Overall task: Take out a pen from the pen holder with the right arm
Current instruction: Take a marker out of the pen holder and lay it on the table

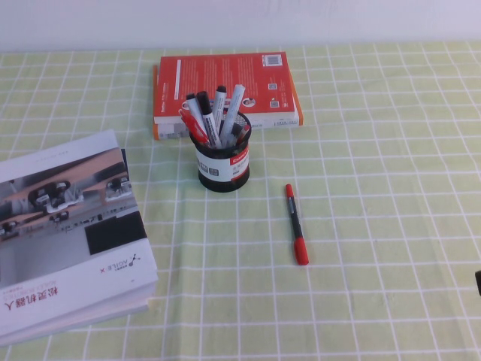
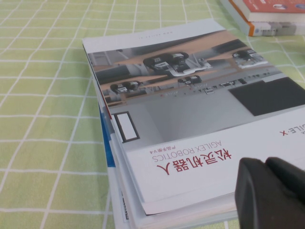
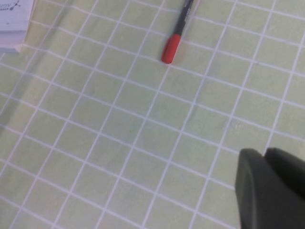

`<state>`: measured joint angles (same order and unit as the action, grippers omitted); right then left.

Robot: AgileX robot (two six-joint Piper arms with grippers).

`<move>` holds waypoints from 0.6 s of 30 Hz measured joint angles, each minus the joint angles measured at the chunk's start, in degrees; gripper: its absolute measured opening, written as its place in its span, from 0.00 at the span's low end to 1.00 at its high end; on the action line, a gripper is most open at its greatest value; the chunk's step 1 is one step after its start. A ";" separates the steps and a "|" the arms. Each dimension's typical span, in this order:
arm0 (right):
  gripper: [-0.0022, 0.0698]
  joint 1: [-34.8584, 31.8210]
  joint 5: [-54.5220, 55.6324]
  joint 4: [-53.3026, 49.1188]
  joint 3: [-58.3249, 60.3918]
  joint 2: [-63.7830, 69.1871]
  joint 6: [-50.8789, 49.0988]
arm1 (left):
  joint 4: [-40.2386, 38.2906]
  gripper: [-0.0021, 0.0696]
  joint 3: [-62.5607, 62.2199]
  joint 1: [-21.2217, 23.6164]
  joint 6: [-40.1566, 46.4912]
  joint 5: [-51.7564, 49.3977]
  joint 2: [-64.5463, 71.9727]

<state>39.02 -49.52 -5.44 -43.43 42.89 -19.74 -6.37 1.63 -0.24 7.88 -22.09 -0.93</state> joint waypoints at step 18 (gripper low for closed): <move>0.01 -14.64 19.70 -5.93 14.49 -4.31 0.00 | 0.00 0.02 0.00 0.00 0.00 0.00 0.00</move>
<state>24.38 -29.82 -11.37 -28.94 38.58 -19.74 -6.37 1.63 -0.24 7.88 -22.09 -0.93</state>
